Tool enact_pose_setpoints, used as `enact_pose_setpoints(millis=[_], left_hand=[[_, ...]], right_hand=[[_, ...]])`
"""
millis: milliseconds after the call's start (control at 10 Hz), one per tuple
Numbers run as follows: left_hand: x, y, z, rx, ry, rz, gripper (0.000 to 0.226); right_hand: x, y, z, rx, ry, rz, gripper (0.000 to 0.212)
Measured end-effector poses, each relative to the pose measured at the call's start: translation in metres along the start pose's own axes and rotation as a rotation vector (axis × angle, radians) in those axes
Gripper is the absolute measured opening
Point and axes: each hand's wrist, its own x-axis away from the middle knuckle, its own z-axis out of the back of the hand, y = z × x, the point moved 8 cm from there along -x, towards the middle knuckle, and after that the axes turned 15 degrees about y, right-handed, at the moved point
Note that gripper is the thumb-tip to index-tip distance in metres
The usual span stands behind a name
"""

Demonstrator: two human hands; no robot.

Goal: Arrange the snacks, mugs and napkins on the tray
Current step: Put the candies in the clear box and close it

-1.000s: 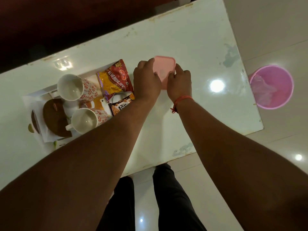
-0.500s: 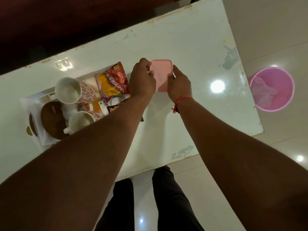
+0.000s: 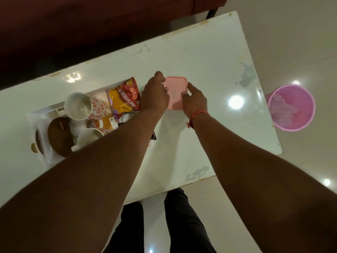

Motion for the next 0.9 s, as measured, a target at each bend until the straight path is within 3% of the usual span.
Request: enact_pose_setpoints(millis=[200,500,800,900], left_hand=[[0.012,-0.006,0.004,-0.137,-0.087,0.049,0.034],[0.027,-0.012,0.007,-0.282,-0.127,0.075,0.036],[0.026,-0.013,0.013,-0.260,-0.079,0.034,0.043],[0.029,-0.008,0.033,-0.254,0.065,-0.078,0.036]], right_hand=[[-0.003,-0.011,-0.001,0.138,-0.111,0.117,0.046],[0.008,-0.004,-0.009,0.221,-0.120,0.182,0.046],[0.019,-0.009,-0.007,0.374,-0.109,0.312,0.043],[0.029,-0.020,0.008,0.446,0.043,0.424,0.047]])
